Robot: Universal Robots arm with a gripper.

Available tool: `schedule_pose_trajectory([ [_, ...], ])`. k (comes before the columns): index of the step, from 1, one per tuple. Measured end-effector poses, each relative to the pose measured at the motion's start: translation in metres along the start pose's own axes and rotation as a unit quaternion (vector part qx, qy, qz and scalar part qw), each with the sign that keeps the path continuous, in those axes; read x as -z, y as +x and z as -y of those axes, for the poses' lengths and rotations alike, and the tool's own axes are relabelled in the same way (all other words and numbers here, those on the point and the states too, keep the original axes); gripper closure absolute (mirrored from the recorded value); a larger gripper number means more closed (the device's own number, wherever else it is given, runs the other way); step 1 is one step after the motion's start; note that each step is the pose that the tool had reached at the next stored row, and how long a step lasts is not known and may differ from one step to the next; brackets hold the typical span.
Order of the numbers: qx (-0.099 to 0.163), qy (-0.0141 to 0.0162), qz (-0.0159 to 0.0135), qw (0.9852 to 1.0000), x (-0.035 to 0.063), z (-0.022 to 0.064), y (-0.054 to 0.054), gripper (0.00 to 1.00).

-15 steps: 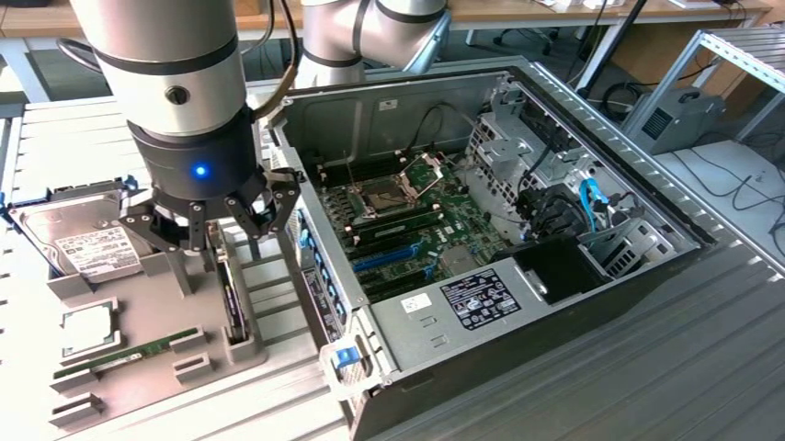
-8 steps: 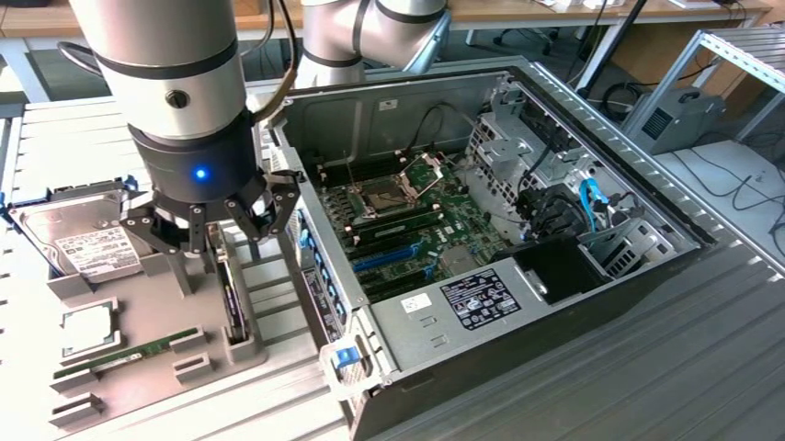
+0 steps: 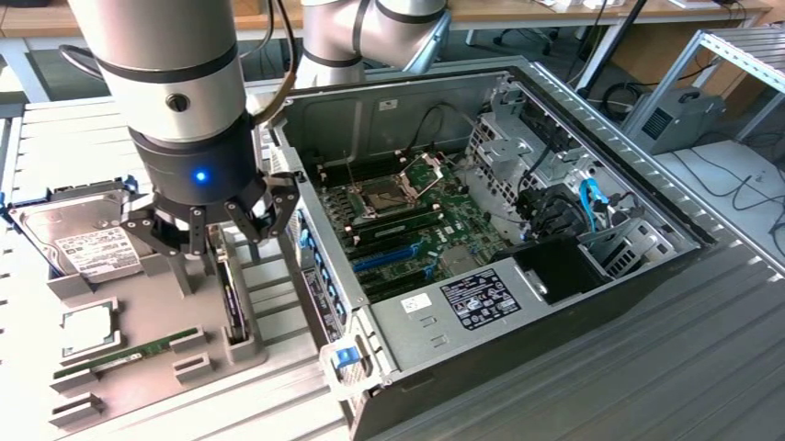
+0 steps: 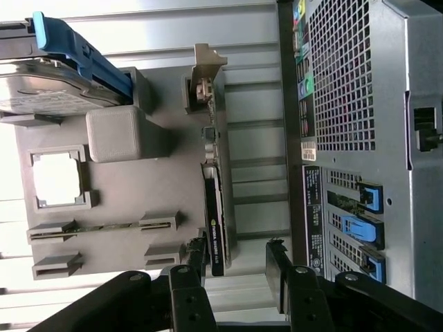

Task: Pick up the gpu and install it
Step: 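Pick up the gpu and move the gpu toward the slot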

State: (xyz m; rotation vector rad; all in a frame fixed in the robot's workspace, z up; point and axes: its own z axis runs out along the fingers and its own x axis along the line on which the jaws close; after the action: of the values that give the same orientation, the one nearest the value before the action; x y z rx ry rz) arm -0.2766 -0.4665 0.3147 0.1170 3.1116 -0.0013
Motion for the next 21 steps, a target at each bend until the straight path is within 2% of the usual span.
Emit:
schedule_pose_trajectory([
  [21, 0.0, 0.0036, 0.0002, 1.0, -0.007, 0.0001, 0.0008, 0.52],
])
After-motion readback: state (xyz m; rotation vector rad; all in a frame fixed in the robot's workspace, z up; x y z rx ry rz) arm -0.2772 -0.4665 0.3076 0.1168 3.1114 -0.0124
